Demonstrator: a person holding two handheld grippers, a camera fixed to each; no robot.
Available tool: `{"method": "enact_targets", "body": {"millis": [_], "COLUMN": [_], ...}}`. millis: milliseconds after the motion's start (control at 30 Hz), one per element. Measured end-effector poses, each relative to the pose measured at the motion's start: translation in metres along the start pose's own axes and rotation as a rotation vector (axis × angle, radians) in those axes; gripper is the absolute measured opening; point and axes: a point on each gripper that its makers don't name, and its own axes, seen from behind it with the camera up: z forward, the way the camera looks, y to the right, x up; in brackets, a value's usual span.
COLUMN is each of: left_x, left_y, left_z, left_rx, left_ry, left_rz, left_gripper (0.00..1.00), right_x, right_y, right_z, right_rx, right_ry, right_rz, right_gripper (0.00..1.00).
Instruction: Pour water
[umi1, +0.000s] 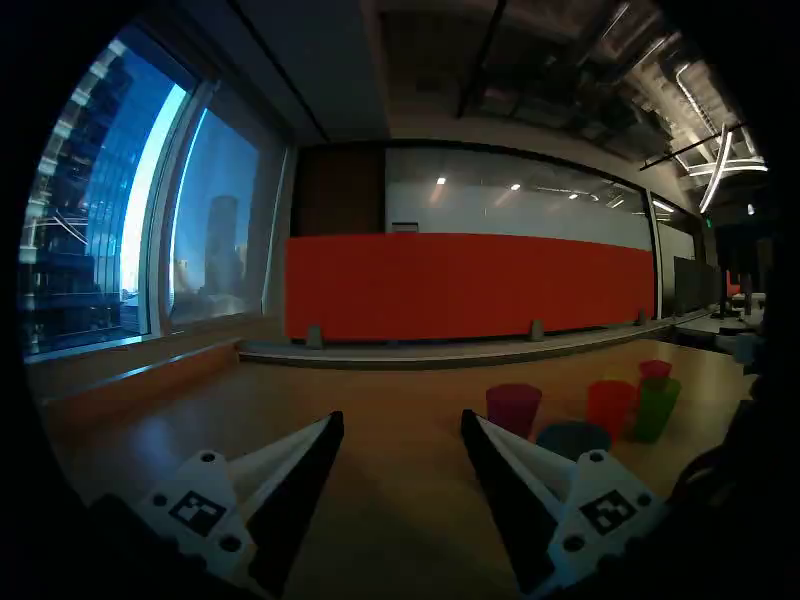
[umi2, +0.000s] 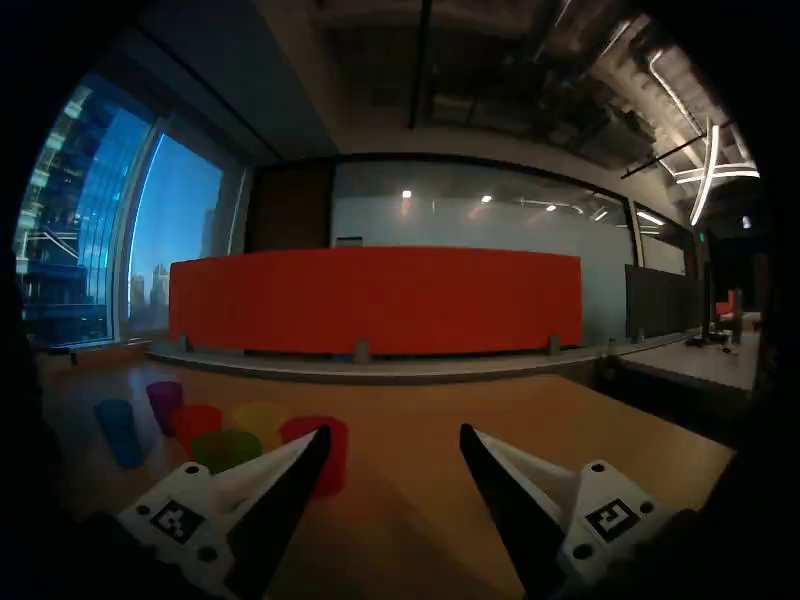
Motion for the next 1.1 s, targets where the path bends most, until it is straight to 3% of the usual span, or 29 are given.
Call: {"method": "enact_targets", "body": {"millis": [500, 700, 900, 1100], "left_x": [0.002, 0.002, 0.021, 0.038], "left_y": [-0.001, 0.005, 0.015, 0.018], "left_z": [-0.001, -0.002, -0.002, -0.001], "left_rx": [-0.001, -0.018, -0.044, -0.058], "left_ry": [0.001, -0.002, 0.008, -0.011], "left_rz": [-0.001, 0.01, 0.017, 0.001], "left_gripper": [0.87, 0.87, 0.87, 0.87], "right_x": [0.002, 0.002, 0.001, 0.02], "right_y": [-0.001, 0.0, 0.0, -0.003], "right_z": [0.001, -0.001, -0.004, -0.007], "right_rx": [-0.001, -0.003, -0.002, 0.021], "right_ry": [0.002, 0.0, -0.025, -0.035], "right_rz": [-0.001, -0.001, 0.014, 0.041], "right_gripper": [0.99, 0.99, 0.99, 0.99]}}
